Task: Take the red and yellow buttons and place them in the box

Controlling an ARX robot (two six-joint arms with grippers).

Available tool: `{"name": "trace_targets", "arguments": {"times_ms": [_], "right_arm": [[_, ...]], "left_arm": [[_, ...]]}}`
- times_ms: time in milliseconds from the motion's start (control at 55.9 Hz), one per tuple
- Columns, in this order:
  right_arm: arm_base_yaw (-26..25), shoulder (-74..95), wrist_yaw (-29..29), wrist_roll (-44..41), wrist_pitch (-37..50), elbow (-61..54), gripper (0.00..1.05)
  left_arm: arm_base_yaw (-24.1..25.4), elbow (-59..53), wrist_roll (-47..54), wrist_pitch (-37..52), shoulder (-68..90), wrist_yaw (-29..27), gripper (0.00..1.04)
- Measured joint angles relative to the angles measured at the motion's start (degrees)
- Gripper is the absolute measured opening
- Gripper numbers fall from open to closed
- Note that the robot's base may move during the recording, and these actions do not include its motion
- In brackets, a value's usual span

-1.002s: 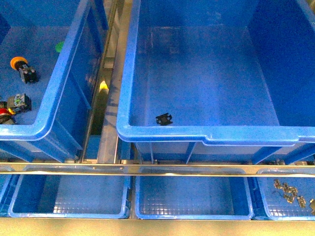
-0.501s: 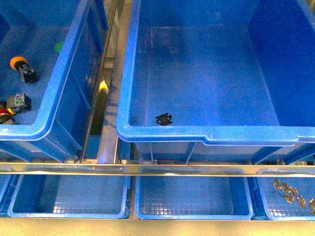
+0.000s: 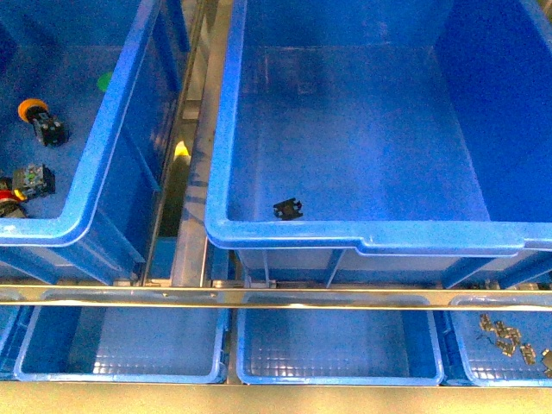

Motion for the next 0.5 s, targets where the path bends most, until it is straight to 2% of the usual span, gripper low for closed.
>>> {"name": "trace_targets", "arguments": {"times_ms": [501], "right_arm": [[0.00,0.00,0.00,0.00,0.00,0.00,0.98]], "left_arm": [[2.08,1.79,-0.07,0.13,3.04,1.09,0.97]]}}
